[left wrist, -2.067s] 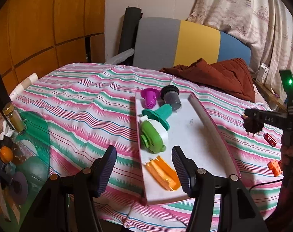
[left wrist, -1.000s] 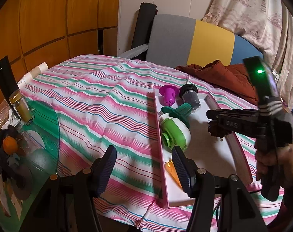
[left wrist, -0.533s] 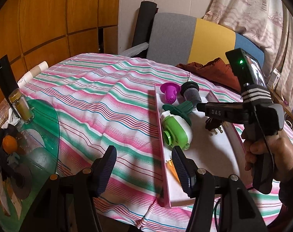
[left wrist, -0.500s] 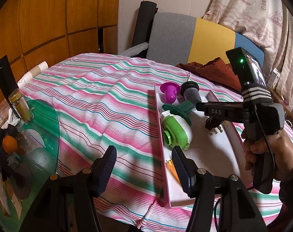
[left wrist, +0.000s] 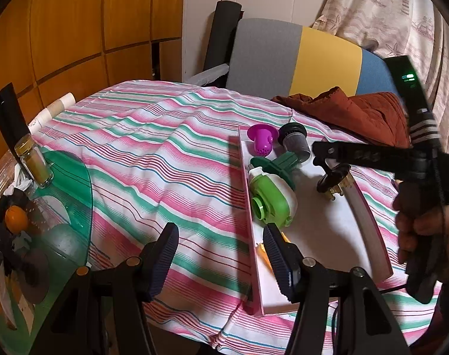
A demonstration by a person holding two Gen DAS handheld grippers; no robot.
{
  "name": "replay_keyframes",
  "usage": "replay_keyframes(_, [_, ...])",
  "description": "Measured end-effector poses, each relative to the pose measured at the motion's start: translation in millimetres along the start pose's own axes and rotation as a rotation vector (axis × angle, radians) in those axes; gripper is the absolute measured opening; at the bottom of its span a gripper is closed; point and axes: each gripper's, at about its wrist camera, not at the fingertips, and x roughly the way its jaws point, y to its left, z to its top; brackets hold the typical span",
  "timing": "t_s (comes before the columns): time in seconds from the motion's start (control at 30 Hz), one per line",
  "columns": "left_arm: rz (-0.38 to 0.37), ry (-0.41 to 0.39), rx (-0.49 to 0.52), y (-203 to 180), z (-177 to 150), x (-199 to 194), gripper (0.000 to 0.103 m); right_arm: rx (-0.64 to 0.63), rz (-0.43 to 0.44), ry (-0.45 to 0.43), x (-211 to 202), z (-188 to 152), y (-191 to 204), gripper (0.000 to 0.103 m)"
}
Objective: Organize rigid objects
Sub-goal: 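Lower the brown pumpkin piece into the tray and open the right tool, then move the right tool away from the tray toward the yellow soap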
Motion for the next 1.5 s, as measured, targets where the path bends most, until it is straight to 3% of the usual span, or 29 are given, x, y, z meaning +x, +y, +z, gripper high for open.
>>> replay_keyframes(0.2, [0.005,-0.004,0.011,-2.1,0.3,-1.4,0.06,0.012,-0.022,-0.04,-28.9,-7.9,-17.5,0.062])
replay_keyframes(0.8, [-0.021,-0.018,0.083,-32.1,2.2,-10.2,0.06,0.055,-0.178,-0.039,-88.0,-61.6,-98.9,0.067])
replay_keyframes(1.2, [-0.085,-0.026,0.162,-70.1,7.2,-13.8,0.06,0.202,-0.353,-0.073,-152.0,-96.1,-189.6,0.07])
replay_keyframes(1.5, [-0.133,-0.026,0.264,-119.9,12.2,-13.9,0.06,0.426,-0.534,-0.124,-194.2,-136.3,-279.4,0.071])
